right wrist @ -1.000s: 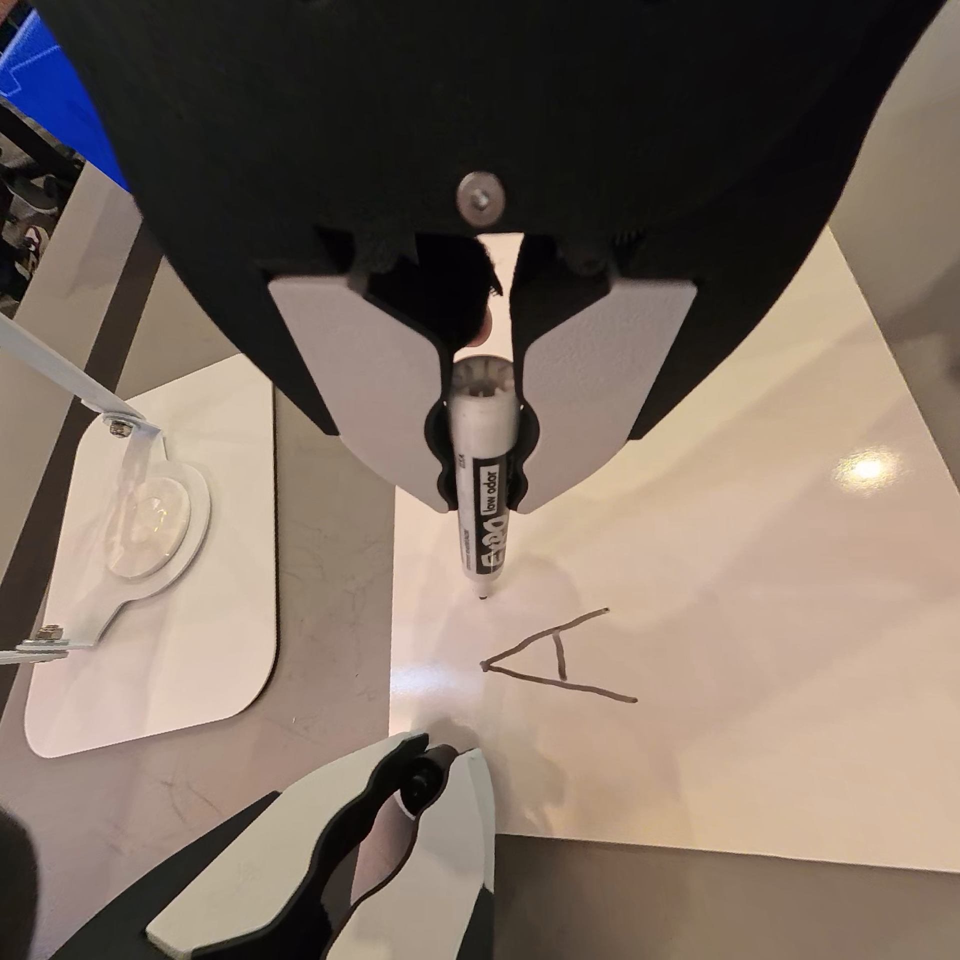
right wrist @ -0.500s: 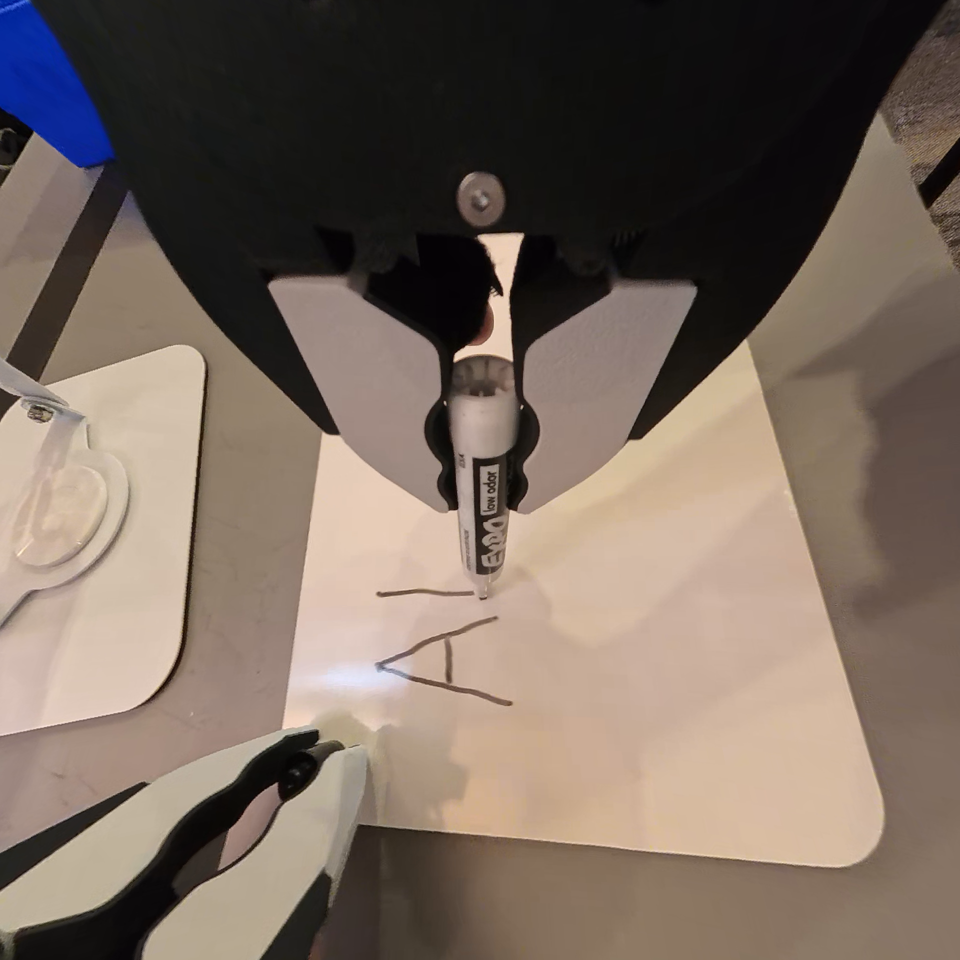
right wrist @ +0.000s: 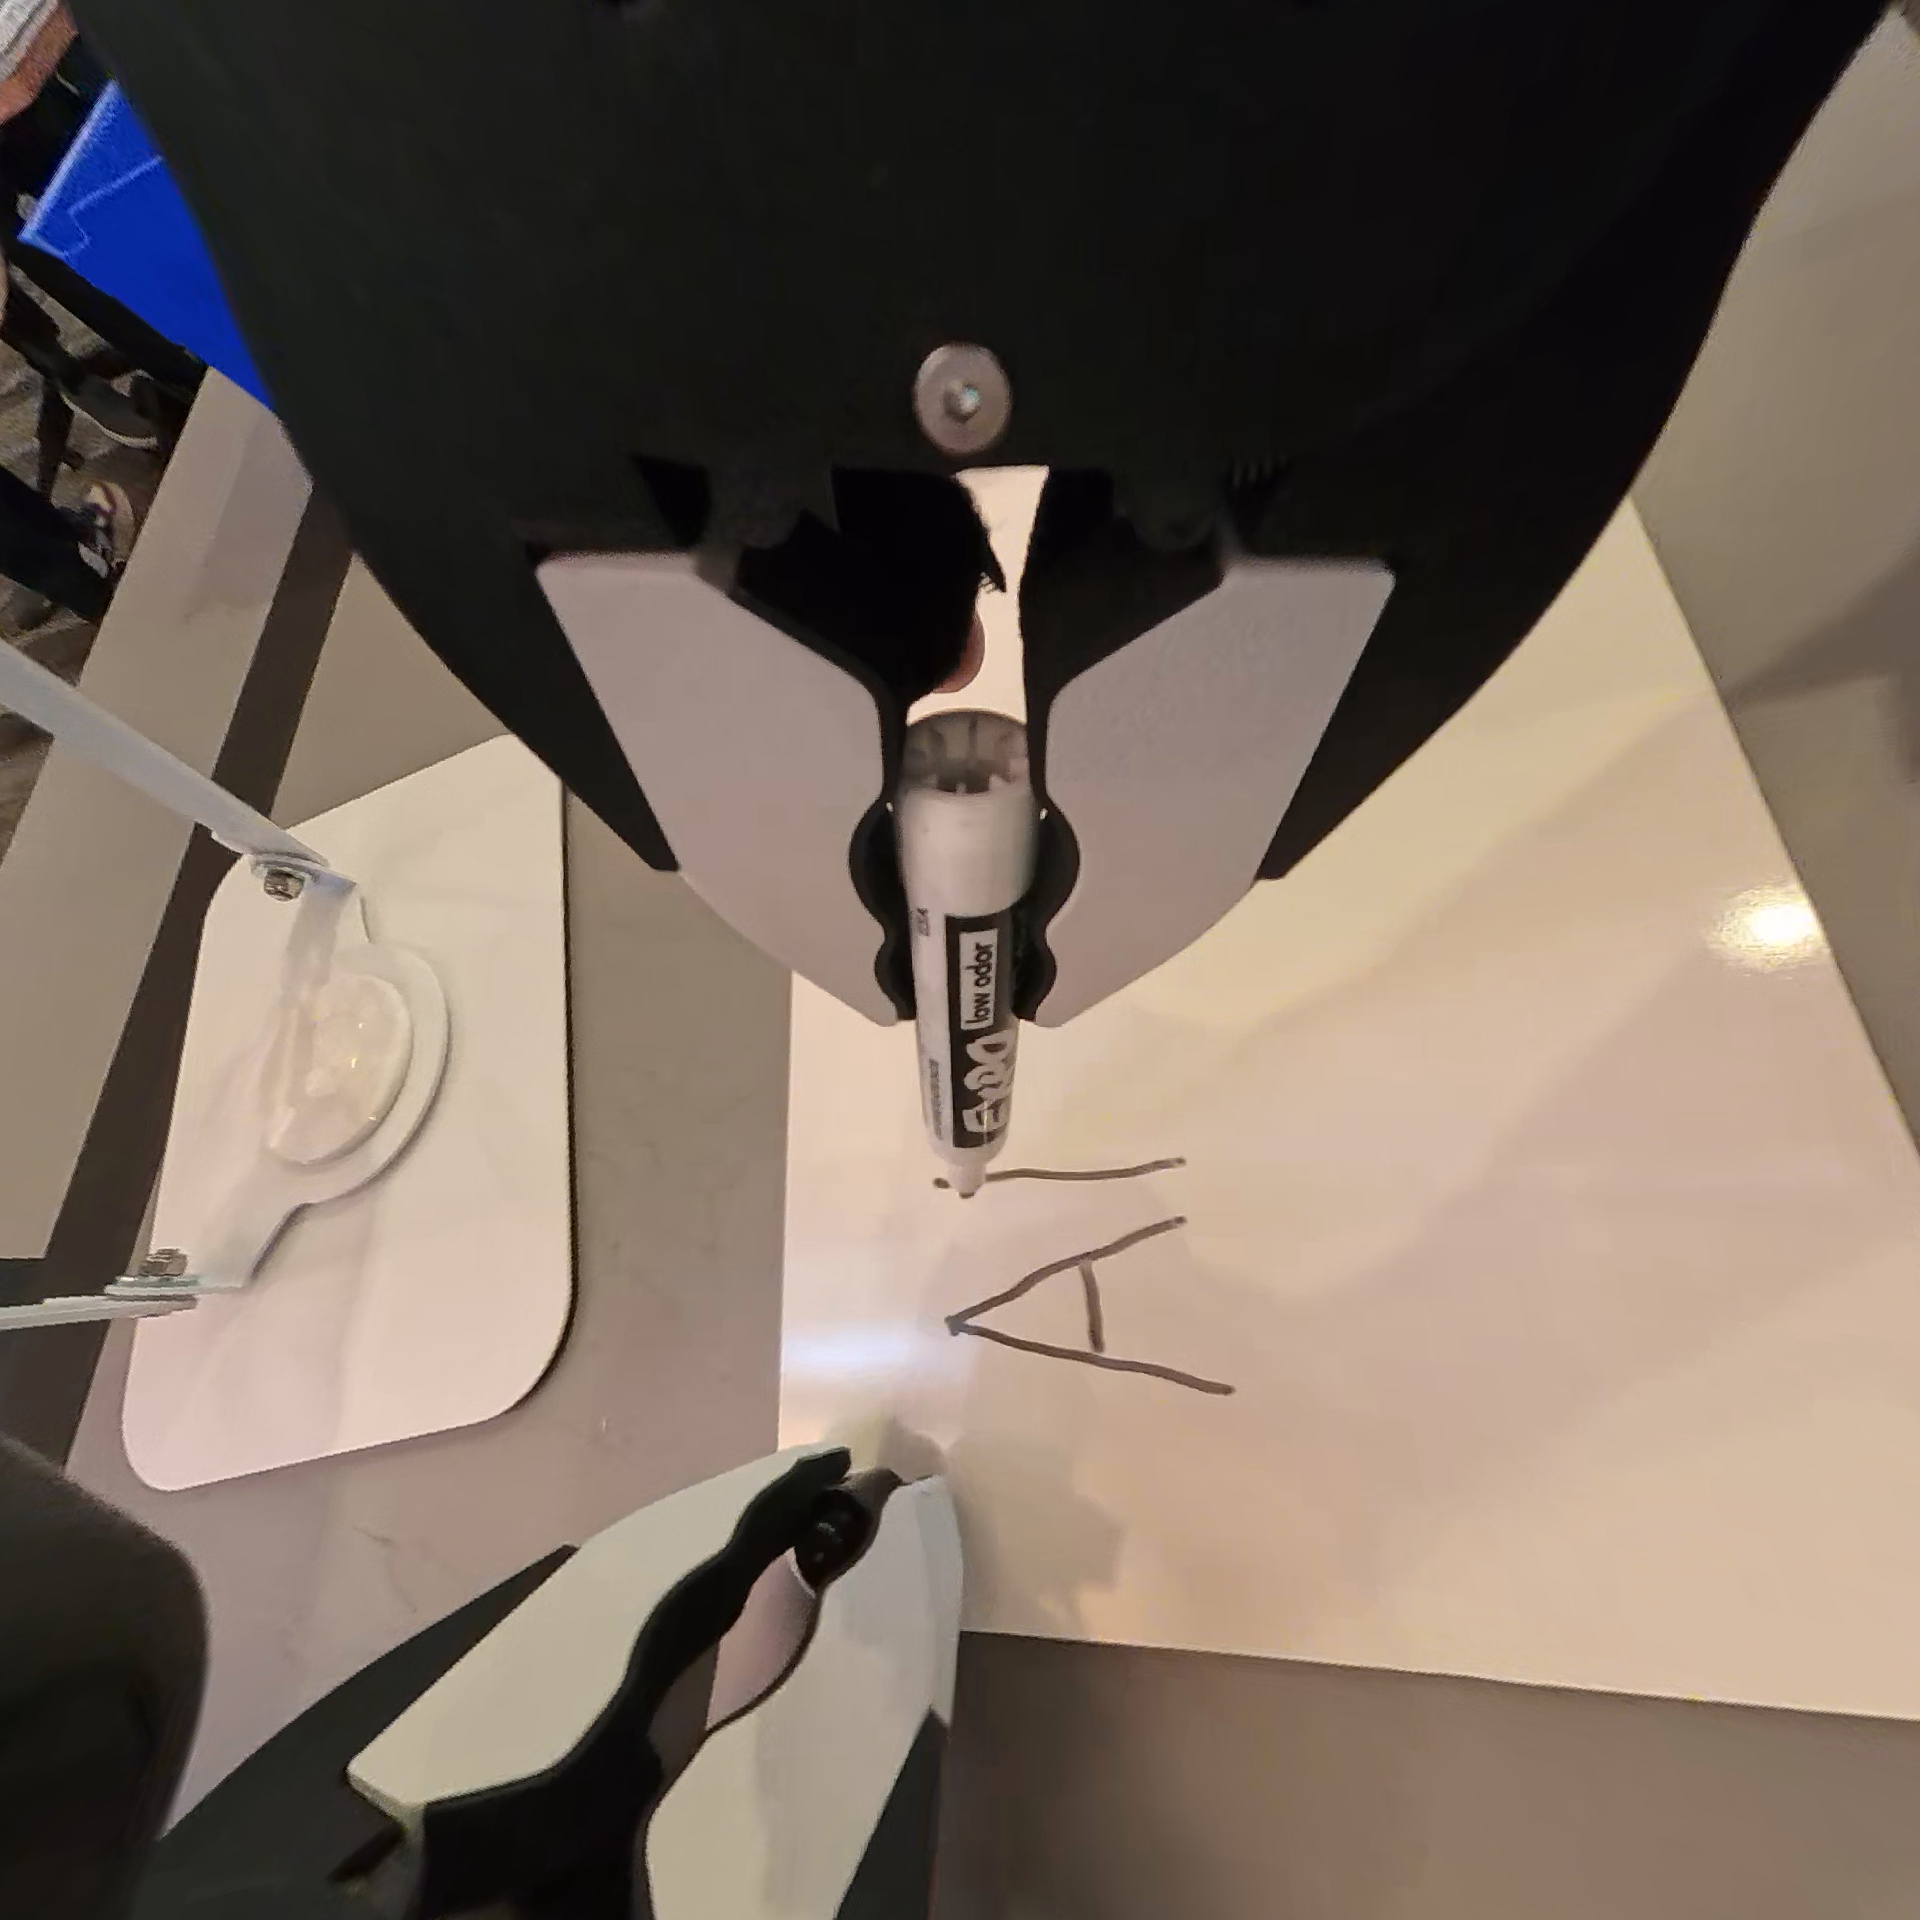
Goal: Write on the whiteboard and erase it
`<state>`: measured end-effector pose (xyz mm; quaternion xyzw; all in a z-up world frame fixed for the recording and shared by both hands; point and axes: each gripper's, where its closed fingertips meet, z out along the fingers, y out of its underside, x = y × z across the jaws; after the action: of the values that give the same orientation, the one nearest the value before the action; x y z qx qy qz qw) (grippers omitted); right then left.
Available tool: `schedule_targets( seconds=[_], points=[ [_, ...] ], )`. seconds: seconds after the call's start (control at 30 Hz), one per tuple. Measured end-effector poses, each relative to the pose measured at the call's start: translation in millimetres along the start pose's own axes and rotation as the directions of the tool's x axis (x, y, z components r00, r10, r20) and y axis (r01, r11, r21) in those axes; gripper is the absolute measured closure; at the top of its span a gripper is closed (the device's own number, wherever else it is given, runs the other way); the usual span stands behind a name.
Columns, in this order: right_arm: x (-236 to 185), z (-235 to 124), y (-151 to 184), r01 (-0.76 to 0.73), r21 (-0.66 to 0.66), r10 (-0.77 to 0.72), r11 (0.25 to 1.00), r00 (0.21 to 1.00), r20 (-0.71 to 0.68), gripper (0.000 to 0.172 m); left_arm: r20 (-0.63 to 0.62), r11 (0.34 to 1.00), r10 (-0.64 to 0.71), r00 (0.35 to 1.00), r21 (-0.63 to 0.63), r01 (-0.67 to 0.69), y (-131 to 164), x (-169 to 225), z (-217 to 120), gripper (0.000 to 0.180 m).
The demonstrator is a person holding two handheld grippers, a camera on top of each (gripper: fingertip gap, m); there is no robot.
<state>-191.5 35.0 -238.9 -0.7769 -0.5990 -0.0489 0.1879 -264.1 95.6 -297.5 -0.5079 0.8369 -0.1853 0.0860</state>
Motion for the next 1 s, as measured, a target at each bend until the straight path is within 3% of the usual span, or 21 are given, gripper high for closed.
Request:
schedule_targets(
  seconds=[0.63, 1.0],
  points=[
    [9, 11, 13, -0.011, -0.045, 0.011, 0.999, 1.0, -0.001, 0.15, -0.003, 1.0, 0.0, 1.0, 0.003, 0.0, 0, 0, 0, 0.16],
    [-13, 2, 19, -0.016, -0.035, 0.018, 0.999, 0.999, 0.048, 0.151, -0.003, 1.0, 0.0, 1.0, 0.002, 0.0, -1, 0, 0, 0.16]
  ],
)
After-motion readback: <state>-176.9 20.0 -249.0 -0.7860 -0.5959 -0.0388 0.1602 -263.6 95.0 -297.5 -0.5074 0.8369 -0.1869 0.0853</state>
